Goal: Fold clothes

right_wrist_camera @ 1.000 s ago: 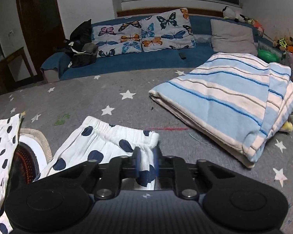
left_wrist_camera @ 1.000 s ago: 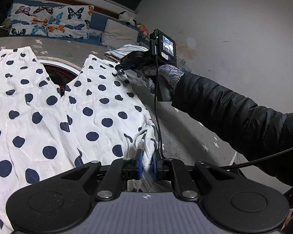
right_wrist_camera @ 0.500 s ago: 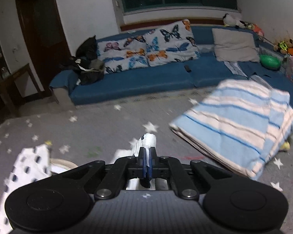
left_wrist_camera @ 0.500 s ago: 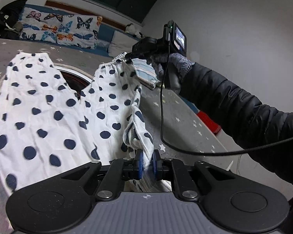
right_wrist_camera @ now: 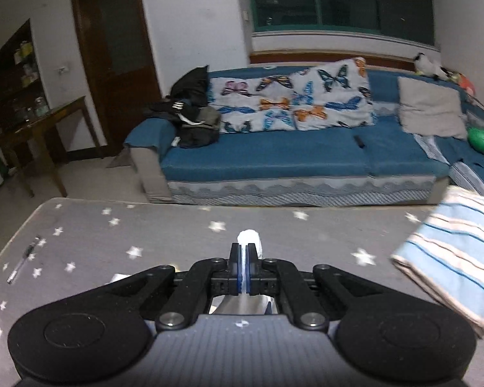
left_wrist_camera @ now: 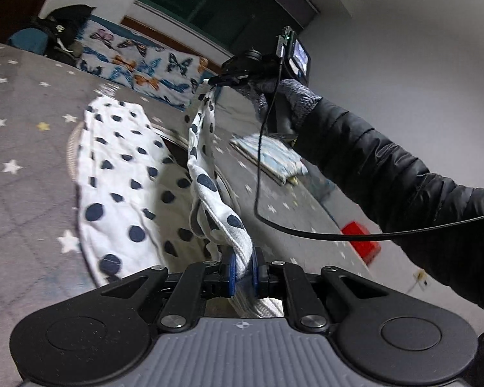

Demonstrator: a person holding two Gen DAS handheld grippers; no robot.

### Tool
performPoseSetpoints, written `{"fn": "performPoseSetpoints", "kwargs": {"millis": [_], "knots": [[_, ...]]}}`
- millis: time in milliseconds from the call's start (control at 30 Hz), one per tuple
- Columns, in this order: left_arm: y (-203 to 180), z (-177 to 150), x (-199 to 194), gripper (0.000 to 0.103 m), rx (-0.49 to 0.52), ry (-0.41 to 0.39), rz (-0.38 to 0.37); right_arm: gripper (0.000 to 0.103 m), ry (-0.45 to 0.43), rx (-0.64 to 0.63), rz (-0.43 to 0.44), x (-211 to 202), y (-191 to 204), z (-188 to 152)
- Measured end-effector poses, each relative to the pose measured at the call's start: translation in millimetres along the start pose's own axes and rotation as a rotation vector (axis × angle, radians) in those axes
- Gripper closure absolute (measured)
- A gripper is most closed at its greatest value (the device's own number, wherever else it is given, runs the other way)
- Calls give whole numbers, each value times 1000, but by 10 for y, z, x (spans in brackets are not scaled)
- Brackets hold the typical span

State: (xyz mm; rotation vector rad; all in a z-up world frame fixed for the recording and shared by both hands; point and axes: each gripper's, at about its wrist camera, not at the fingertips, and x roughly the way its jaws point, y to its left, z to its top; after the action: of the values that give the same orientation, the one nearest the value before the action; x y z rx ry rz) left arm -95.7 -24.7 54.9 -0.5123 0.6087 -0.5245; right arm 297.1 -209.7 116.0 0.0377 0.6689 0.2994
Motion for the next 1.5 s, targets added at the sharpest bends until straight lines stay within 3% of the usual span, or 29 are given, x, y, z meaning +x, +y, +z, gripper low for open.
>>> {"fn": "performPoseSetpoints", "kwargs": {"millis": [333, 633, 1067, 1333, 1500], "knots": [[250, -131, -260, 92, -74, -29, 34, 101, 42, -104, 41, 561, 1059, 49], [345, -222, -346, 92, -126, -26, 73, 101, 118, -137, 106, 933, 1601, -210], [375, -217, -391, 91, -121, -16, 89, 91, 138, -133, 192, 762, 1444, -225], [433, -242, -378, 89, -126, 0, 108, 91, 173, -128, 90, 805, 1012, -232], [446, -234, -363, 89, -132, 13, 120, 88, 213, -124, 101, 941, 916, -370]]}}
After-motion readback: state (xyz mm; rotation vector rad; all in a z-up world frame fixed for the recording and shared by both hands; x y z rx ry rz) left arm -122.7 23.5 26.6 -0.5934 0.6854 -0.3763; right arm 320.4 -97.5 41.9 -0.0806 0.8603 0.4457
